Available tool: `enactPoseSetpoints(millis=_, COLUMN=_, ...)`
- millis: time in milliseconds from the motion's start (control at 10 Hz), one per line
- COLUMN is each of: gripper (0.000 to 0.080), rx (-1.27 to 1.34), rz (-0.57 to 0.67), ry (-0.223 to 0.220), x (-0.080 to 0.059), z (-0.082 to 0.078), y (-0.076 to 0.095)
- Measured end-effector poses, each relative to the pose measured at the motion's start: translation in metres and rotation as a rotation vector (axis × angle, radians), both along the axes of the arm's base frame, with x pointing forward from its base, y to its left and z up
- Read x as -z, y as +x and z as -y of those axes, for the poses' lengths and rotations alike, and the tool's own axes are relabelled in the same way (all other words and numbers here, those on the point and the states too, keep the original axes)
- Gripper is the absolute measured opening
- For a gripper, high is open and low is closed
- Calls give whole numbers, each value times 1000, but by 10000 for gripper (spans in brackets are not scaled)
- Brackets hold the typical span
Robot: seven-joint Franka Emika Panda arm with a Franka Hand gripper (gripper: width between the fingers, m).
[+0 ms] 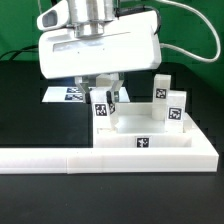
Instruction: Assemble square table
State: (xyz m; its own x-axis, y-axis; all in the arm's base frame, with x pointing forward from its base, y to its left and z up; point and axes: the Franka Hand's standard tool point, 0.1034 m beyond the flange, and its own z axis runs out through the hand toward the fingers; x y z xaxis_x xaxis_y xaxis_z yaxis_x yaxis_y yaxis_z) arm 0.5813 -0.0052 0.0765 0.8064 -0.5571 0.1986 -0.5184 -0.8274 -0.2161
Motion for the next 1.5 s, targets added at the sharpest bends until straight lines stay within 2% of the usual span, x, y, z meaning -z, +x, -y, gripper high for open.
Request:
enactPoseSetpoints(millis=500, gripper=296, rx=411, rz=-21, ry=111, x=-1, z=0, y=2)
enactPoseSetpoints(millis=800, gripper=297, rx=498, rz=-25, ry=145, x=-1, z=2, y=2)
enactPoseSetpoints(millis=900, gripper=478, rx=474, rz=-24, ry=138, x=-1, z=1, y=1)
enactPoseSetpoints(millis=1000, gripper=591, rx=426, rz=-21, ry=123, x=-1, z=1, y=1)
enactPoseSetpoints(millis=1100, gripper=591, rx=339, rz=-17, ry=96, x=0, z=4, y=1)
enactPoseSetpoints(millis=1200, gripper=637, rx=238, rz=-38, ry=77, x=2, z=5, y=-2)
enactPoseSetpoints(millis=1300, gripper=646, rx=82, rz=-55, ry=48, x=3, z=2, y=-3)
enactPoseSetpoints(millis=1500, gripper=646, rx=-99, rz=-79, ry=22, x=6, z=5, y=-7)
